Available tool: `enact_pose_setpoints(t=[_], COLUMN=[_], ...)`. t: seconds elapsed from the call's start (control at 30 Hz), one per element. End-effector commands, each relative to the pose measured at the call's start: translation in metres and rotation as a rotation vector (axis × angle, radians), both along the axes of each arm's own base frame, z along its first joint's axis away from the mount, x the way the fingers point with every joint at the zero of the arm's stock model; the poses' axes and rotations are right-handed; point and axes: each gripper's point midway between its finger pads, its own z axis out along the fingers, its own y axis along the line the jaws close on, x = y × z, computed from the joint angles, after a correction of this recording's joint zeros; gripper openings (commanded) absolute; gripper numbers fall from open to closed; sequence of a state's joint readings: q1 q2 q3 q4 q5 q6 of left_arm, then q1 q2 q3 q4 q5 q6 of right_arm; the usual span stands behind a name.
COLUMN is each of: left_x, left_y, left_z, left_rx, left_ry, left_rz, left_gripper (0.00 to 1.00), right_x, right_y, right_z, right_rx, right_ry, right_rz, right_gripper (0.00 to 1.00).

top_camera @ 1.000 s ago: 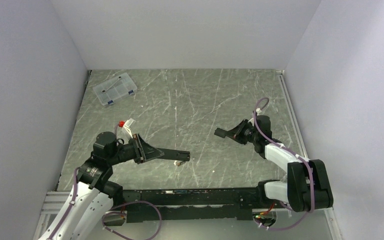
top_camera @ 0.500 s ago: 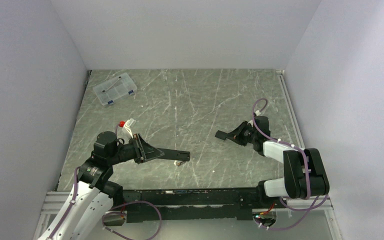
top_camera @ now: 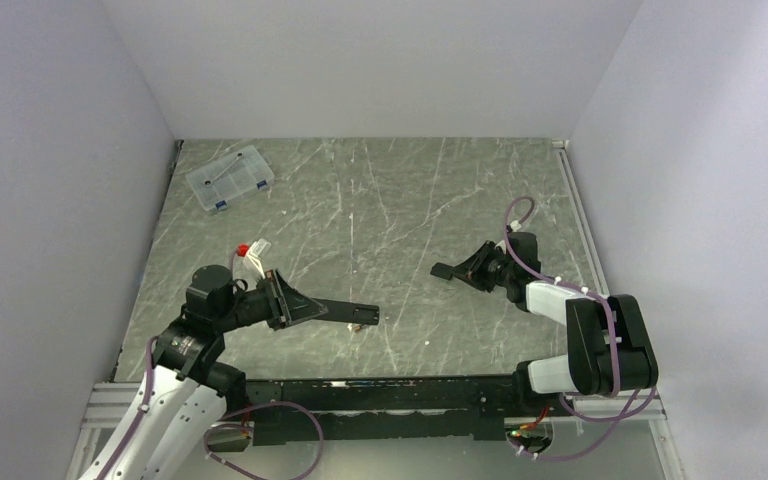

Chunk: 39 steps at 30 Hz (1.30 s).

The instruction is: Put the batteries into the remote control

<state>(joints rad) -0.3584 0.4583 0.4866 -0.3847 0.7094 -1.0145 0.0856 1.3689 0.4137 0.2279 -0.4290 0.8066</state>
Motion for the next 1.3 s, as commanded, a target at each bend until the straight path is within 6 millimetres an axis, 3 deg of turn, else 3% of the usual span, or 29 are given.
enact_pose_setpoints(t=[0.0,0.47,0.63,1.27], left_x=[-0.002,-0.006,-0.007,-0.004], left_y=[0.002,0.007,0.009,0.010], left_z=[0.020,0.027,0.028,-0.009], left_rx=[-0.018,0.001,0.014,0.030], left_ry=[-0.065,-0.083,-0.087,0.012], left_rz=[0.002,0.020,0.029,0.057], left_gripper=[0.00,0.00,0.00,0.00], right_x=[0.011,0.002,-0.004,-0.049], right_y=[-0.002,-0.011,-0.007,0.019], right_z=[0.012,0.026,0.044,0.096], right_rx=[-0.015,-0.087,-0.100,-0.127], right_ry=[-0.065,-0.080,-0.128,-0.303], right_rz=[0.001,0.011,0.079,0.357], right_gripper=[0.22,0.31,0.32,0.36])
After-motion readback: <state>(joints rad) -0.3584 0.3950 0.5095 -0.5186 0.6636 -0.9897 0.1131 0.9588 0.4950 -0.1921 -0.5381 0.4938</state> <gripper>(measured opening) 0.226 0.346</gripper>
